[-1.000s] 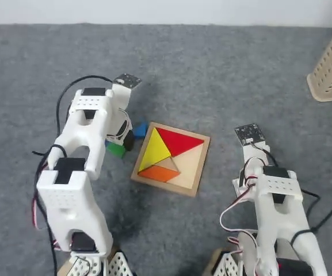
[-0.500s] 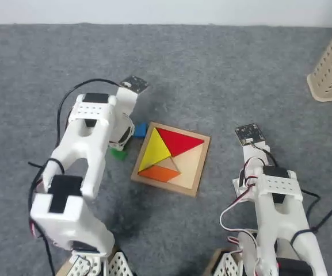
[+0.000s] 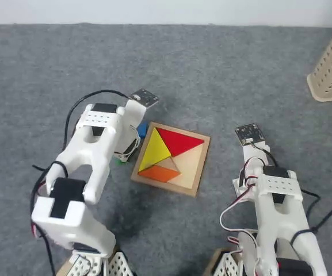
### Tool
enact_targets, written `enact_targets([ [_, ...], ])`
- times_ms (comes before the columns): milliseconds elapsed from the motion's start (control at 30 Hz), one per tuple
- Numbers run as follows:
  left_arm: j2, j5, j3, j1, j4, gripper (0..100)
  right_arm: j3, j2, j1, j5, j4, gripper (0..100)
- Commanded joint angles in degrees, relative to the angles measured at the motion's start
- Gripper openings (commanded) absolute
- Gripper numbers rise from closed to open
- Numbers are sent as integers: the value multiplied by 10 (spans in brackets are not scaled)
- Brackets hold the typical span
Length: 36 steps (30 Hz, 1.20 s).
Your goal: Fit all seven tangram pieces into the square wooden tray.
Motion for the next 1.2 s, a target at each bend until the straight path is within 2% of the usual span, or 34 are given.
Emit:
enact_targets([
  [0,-27,-2,-58,7,33,15,-3,-19,9,6,-8,7],
  [200,-111,32,-148,85,120,11,-3,-19,9,6,-8,7],
  [400,-75,84,-179,207,121,11,-3,-19,9,6,-8,7],
  [500,-30,106,-194,243,98,11,-3,-19,9,6,-8,7],
  [867,68,146,-229,309,64,12,-3,-22,9,5,-8,7],
  [1167,76,148,-225,318,68,13,-3,-22,9,5,-8,7],
])
